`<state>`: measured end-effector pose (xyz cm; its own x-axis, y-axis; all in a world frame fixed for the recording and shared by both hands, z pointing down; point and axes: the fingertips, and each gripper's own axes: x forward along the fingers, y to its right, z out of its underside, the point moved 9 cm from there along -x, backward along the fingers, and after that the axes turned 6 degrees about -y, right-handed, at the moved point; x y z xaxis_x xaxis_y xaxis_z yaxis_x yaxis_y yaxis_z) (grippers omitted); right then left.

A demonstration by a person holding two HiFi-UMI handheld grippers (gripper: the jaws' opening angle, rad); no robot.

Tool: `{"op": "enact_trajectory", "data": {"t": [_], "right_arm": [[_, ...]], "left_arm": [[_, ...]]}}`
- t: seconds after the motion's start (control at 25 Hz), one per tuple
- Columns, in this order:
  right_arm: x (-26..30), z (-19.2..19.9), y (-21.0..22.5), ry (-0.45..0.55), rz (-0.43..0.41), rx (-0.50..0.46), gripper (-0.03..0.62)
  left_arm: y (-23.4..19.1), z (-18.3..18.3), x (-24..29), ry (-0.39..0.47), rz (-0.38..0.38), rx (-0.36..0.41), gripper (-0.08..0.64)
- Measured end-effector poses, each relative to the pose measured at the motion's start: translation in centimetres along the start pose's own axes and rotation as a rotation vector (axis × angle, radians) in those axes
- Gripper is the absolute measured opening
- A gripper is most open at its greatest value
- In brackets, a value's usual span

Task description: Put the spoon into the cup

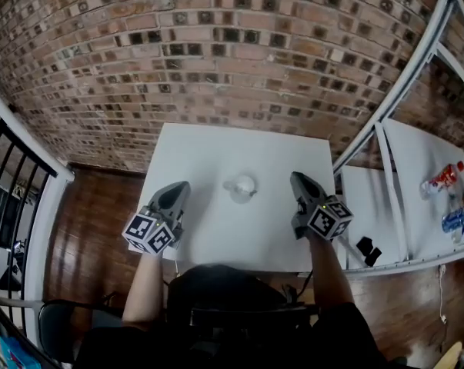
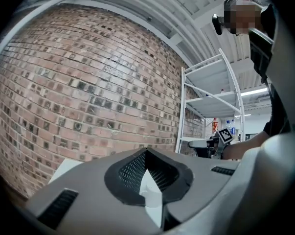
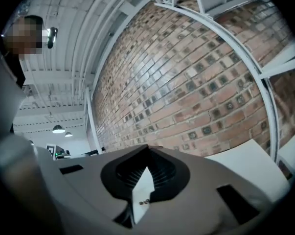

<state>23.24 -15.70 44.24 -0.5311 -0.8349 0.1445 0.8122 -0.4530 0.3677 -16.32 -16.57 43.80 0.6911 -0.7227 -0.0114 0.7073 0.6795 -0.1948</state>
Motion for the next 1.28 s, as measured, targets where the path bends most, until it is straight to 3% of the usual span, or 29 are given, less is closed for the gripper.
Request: {"op": "enact_trajectory", "data": {"t": [0.2, 0.32, 0.56, 0.68, 1.28], "right_arm": [[-3.1, -1.5, -0.4, -0.018, 0.093, -0.133, 0.003], [-4.6, -1.0, 0.0, -0.04, 0.154, -0.164, 0.003], [-7.0, 0.9, 0.6, -0.063, 0.227, -0.135, 0.002], [-7.5, 1.8, 0.5, -0.068, 0.232, -0.094, 0.002], [-7.3, 4.2, 0.0, -0.114, 0.253, -0.095, 0.002]], "left_arm": [[0.7, 0.1, 1.1, -0.009, 0.038, -0.003, 0.003], [1.0, 0.2, 1.4, -0.008, 0.044, -0.002, 0.003], [1.8, 0.2, 1.3, -0.014, 0.066, -0.002, 0.003], [1.9, 0.4, 0.8, -0.026, 0.062, -0.006, 0.003], [1.5, 0.8, -1.5, -0.013, 0.013, -0.024, 0.003]]}}
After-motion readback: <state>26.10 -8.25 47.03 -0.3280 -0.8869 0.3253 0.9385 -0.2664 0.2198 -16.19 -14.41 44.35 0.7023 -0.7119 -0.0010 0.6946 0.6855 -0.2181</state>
